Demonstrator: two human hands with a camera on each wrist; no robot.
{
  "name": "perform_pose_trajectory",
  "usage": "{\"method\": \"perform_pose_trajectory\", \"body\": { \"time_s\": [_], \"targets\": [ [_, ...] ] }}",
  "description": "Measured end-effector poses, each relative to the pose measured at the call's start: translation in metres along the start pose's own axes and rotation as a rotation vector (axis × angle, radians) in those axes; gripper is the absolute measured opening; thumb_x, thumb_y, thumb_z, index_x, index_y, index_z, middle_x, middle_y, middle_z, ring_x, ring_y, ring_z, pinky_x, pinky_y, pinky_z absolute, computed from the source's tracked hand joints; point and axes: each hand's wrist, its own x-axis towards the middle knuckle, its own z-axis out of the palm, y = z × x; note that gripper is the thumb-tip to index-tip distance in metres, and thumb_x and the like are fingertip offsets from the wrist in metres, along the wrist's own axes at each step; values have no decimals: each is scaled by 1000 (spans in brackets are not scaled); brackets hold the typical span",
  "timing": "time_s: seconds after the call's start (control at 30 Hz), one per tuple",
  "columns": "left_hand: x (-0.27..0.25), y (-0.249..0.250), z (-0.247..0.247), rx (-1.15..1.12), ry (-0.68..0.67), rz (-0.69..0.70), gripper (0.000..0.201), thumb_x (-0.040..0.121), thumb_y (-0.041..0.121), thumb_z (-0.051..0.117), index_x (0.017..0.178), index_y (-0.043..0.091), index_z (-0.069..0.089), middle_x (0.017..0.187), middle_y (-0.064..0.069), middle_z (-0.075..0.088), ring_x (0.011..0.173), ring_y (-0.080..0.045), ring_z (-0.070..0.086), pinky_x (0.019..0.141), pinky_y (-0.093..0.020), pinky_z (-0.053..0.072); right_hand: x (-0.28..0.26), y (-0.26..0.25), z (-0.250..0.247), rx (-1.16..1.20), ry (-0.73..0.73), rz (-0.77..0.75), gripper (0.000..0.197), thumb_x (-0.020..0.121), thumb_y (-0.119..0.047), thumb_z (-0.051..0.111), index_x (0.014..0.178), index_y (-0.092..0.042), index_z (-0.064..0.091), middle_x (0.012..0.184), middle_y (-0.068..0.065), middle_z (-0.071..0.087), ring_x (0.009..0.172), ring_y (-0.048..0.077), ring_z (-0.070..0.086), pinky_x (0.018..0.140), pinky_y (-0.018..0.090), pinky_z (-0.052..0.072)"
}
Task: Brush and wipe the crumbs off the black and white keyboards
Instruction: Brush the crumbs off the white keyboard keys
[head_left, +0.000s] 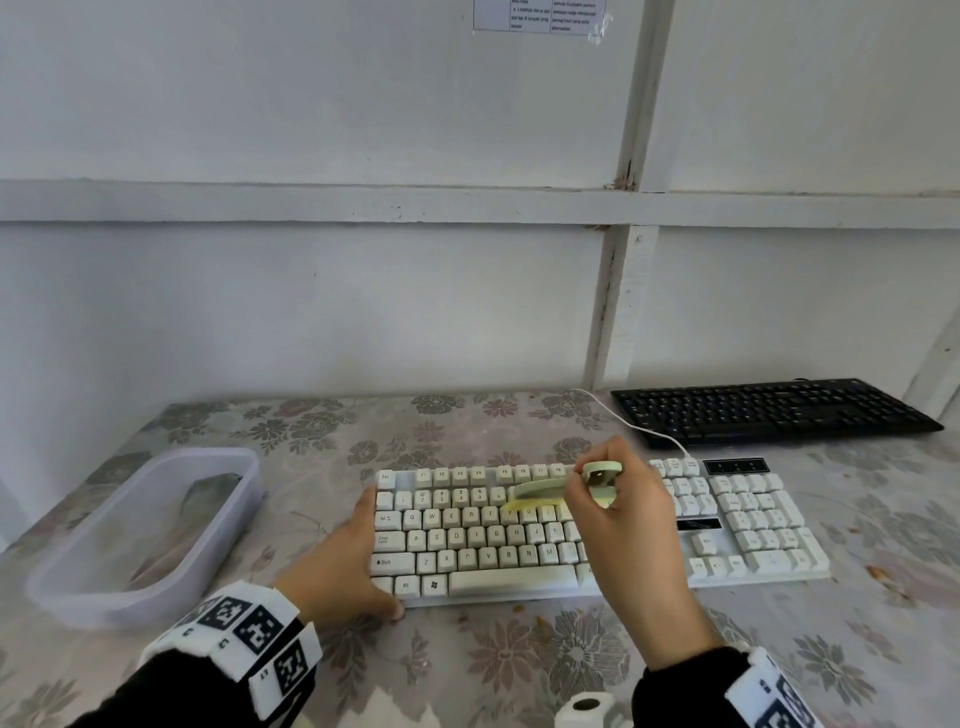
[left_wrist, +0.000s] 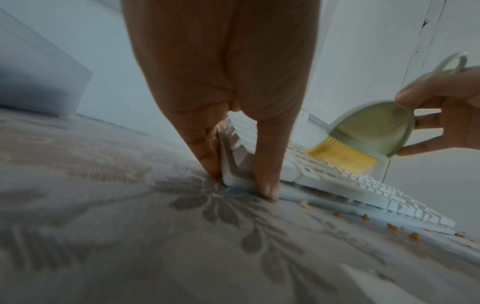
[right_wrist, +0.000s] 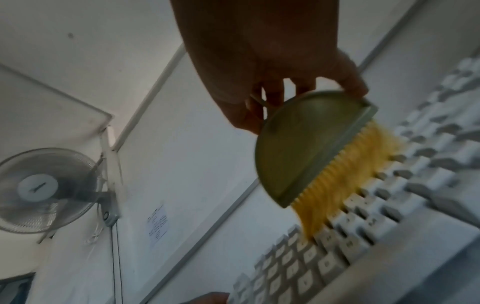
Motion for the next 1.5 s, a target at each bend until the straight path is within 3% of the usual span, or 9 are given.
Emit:
{"method": "perform_pose_trajectory", "body": {
  "time_s": [0.2,0.37,0.6,0.77,0.87,1.07,1.2,1.3,1.5],
  "targets": [
    [-1,1,0,1,1,2,124,58,20,82,144,32,-7,128,9,48,112,-8,51,97,-26,44,2,-1,-10,168,-47,53,18,87,-4,60,75,-16,54,66,-6,55,50,3,43,47,12,33],
    [-2,4,0,14,-6,-10,123,62,19,81,144,31,-10,129,9,46,112,-9,49,96,-23,42,9,14,-23,-27,71,24,23,85,-7,61,74,-24,51,75,-1,58,63,16,42,54,20,31],
    [-3,6,0,5,-11,0,123,63,18,81,144,31,-12,125,13,45,108,-5,49,87,-15,41,9,19,-39,149,25,75,12,87,-5,61,78,-11,55,58,-1,52,48,9,36,44,16,30],
    [-4,7,0,10,-8,-5,122,63,18,80,144,31,-10,125,11,46,108,-7,50,88,-17,42,16,30,-55,4,92,58,17,87,-10,61,76,-22,54,70,1,60,57,16,43,53,28,35],
    [-5,7,0,8,-6,-7,121,64,18,80,144,30,-10,121,13,46,106,-5,50,82,-13,40,16,25,-58,77,59,85,11,86,-9,62,79,-16,57,69,-3,61,60,18,47,56,38,41],
    [-4,7,0,3,-4,-10,122,63,18,80,143,33,-11,122,12,46,106,-5,50,84,-15,42,20,32,-76,-25,96,92,13,88,-9,60,78,-17,55,70,8,59,53,15,42,48,24,35],
    [-4,5,0,-5,-4,-10,123,61,18,81,143,34,-9,126,11,47,109,-7,50,91,-21,44,19,31,-78,70,48,106,11,87,-8,62,80,-15,58,73,3,61,58,16,45,55,27,39],
    [-3,5,0,-24,-4,-4,120,61,17,81,142,35,-6,123,13,48,108,-5,50,87,-18,44,23,40,-87,2,52,141,13,87,-8,61,78,-15,56,63,2,56,51,15,40,46,21,35],
    [-2,4,1,-11,0,-11,120,59,20,81,142,33,-5,123,11,49,107,-6,52,90,-22,45,29,33,-104,-124,118,83,12,87,-8,60,78,-15,55,76,5,60,55,14,46,52,28,35]
  ]
}}
